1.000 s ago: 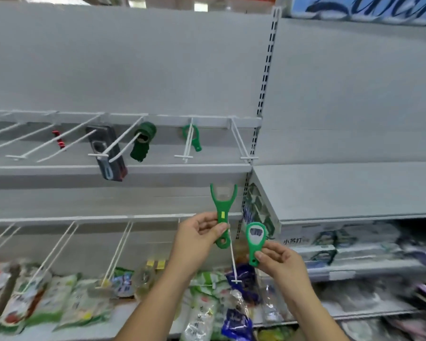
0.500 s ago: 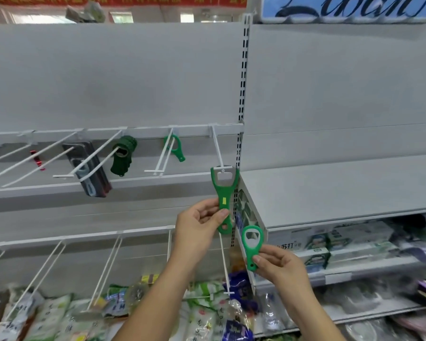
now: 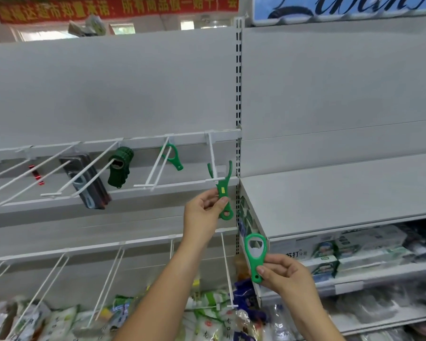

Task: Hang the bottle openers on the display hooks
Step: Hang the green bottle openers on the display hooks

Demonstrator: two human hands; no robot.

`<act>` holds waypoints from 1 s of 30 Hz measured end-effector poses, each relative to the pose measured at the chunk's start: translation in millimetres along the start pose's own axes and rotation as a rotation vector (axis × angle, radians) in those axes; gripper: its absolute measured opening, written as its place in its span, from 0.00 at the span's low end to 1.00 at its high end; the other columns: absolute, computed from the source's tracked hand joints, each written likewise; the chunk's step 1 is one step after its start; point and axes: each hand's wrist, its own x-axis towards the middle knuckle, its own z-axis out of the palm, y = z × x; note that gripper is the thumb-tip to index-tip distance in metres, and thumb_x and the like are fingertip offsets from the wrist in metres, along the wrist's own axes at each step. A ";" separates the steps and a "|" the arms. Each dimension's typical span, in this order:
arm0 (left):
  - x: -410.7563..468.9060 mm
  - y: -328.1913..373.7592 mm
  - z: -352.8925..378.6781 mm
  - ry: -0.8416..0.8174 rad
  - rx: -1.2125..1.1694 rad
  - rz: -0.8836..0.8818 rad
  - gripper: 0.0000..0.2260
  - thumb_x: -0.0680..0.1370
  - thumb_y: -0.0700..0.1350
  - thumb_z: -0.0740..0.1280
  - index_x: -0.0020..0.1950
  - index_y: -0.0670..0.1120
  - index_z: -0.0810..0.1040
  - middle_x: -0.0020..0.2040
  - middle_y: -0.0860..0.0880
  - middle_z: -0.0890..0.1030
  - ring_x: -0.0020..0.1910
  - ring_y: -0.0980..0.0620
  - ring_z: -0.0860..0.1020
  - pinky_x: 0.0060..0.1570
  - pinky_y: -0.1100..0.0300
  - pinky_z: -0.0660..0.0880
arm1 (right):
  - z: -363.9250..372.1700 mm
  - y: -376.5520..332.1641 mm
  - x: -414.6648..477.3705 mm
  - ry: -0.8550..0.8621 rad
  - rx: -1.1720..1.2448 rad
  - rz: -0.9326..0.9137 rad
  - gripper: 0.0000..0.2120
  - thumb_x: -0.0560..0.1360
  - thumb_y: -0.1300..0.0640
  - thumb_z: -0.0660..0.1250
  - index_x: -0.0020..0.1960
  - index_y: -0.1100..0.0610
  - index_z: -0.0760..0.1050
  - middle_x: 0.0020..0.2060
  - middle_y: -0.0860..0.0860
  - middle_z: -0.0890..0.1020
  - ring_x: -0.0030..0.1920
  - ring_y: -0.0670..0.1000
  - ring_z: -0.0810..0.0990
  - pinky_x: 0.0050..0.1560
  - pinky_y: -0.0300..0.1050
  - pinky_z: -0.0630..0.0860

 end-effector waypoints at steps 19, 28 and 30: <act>125.3 -10.4 12.1 0.086 -0.036 -0.058 0.10 0.76 0.31 0.69 0.55 0.41 0.80 0.39 0.48 0.81 0.32 0.57 0.80 0.34 0.65 0.80 | -29.8 -9.3 6.9 0.053 0.045 -0.028 0.14 0.62 0.70 0.79 0.46 0.67 0.83 0.41 0.67 0.85 0.44 0.66 0.86 0.40 0.52 0.85; 144.4 -29.0 6.2 0.080 -0.020 -0.077 0.07 0.74 0.33 0.73 0.48 0.44 0.83 0.39 0.50 0.82 0.41 0.49 0.82 0.47 0.61 0.81 | -18.9 -14.7 10.5 0.102 0.023 -0.022 0.12 0.65 0.76 0.73 0.47 0.67 0.82 0.40 0.65 0.86 0.38 0.58 0.87 0.35 0.44 0.83; 138.5 -33.8 -6.5 0.056 -0.034 -0.080 0.08 0.74 0.34 0.73 0.45 0.47 0.83 0.42 0.48 0.84 0.47 0.46 0.82 0.54 0.55 0.79 | -11.3 -17.1 11.5 0.090 0.018 -0.036 0.13 0.63 0.73 0.74 0.46 0.65 0.82 0.39 0.64 0.86 0.38 0.57 0.87 0.35 0.43 0.82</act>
